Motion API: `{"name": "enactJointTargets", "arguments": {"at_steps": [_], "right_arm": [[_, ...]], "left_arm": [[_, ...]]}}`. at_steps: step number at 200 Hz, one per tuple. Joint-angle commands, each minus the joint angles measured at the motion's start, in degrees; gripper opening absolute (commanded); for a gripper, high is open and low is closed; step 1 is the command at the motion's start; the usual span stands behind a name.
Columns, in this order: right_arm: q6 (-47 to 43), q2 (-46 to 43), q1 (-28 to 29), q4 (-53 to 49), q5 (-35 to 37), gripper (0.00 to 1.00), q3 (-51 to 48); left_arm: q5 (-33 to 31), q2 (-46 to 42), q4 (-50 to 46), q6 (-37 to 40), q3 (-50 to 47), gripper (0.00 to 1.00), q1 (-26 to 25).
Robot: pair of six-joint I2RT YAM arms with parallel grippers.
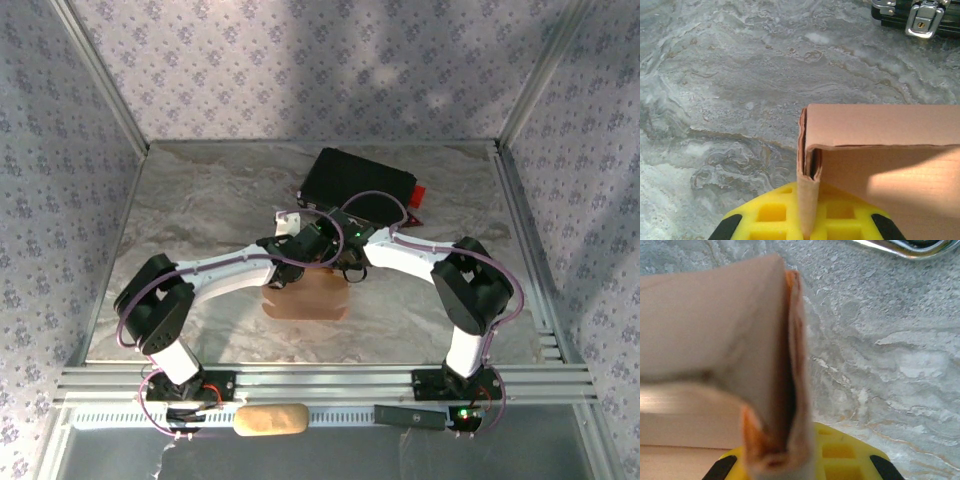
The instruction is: Fold the paper box
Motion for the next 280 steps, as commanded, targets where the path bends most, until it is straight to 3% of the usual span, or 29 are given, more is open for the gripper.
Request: {"name": "enactJointTargets", "arguments": {"at_steps": [1, 38, 58, 73, 95, 137, 161, 208, 238, 280], "right_arm": [[4.2, -1.8, 1.6, -1.5, -0.3, 0.00, 1.1], [5.2, -2.0, 1.5, -1.8, -0.4, 0.00, 1.1], [6.1, -1.9, 1.3, -1.8, 0.3, 0.00, 1.1], [7.3, -1.9, 1.3, -2.0, 0.5, 0.00, 1.2], [10.7, -2.0, 0.8, -2.3, 1.2, 0.00, 0.7], [19.0, -3.1, 0.7, -1.8, 1.9, 0.00, -0.5], [24.9, -3.5, 0.7, -1.1, 0.9, 0.00, -1.3], [33.2, -6.5, 1.5, 0.5, 3.1, 0.00, -3.5], [35.1, -6.9, 1.6, 0.5, 3.7, 0.00, -4.2], [36.3, -6.8, 1.6, 1.8, 3.1, 0.00, -5.6]], "left_arm": [[-5.9, 1.1, -2.0, -1.9, 2.3, 0.00, -0.5], [-5.0, 0.8, -2.3, -1.5, 3.2, 0.01, -1.1], [-4.7, -1.7, -4.1, -1.9, 4.3, 0.41, -2.1], [-3.6, -5.0, -7.2, -3.0, 6.0, 0.52, -2.7], [-3.0, -11.7, -14.4, -6.9, 9.5, 0.59, -3.8], [4.8, -26.6, -18.5, -14.1, 7.8, 0.55, -4.7], [8.7, -31.9, -25.6, -25.9, 5.6, 0.50, -5.5], [13.7, -33.9, -25.3, -34.2, 0.0, 0.56, -13.4], [15.5, -33.9, -19.5, -35.6, -3.4, 0.60, -14.2], [16.2, -32.0, -17.2, -36.0, -4.1, 0.59, -14.2]]}}
